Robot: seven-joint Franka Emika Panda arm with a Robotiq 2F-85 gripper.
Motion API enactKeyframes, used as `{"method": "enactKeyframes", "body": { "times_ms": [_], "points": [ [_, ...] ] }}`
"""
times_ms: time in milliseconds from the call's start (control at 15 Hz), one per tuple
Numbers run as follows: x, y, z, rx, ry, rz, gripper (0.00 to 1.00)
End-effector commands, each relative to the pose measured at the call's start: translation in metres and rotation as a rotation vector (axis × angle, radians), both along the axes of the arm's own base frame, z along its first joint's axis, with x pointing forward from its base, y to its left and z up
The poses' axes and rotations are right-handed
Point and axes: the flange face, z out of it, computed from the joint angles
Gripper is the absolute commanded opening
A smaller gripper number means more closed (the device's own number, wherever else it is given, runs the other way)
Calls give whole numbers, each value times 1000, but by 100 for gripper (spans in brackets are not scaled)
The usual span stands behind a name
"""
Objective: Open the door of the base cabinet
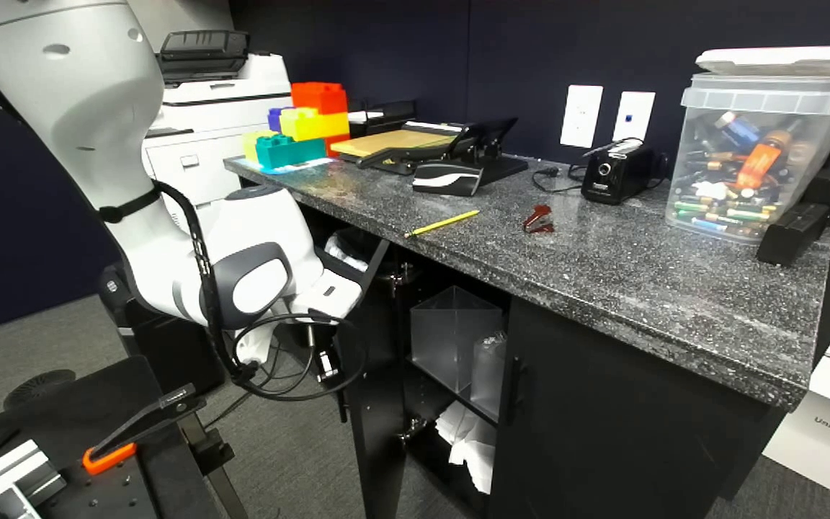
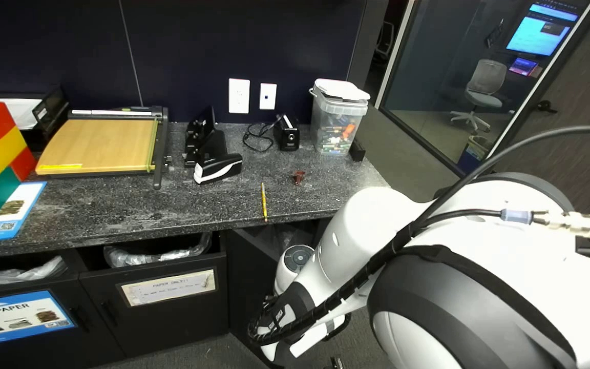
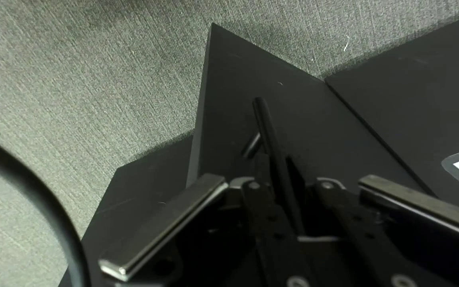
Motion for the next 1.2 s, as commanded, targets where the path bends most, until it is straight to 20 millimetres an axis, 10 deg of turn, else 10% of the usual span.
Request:
{"method": "enactKeyframes", "body": {
  "times_ms": [0, 467, 867, 1133],
  "points": [
    [-26, 68, 32, 75, 98, 151, 47],
    [-64, 136, 101, 127, 415, 365, 98],
    [-79, 106, 157, 4, 746, 429, 100],
    [-72, 115, 142, 37, 681, 397, 100]
  ]
}}
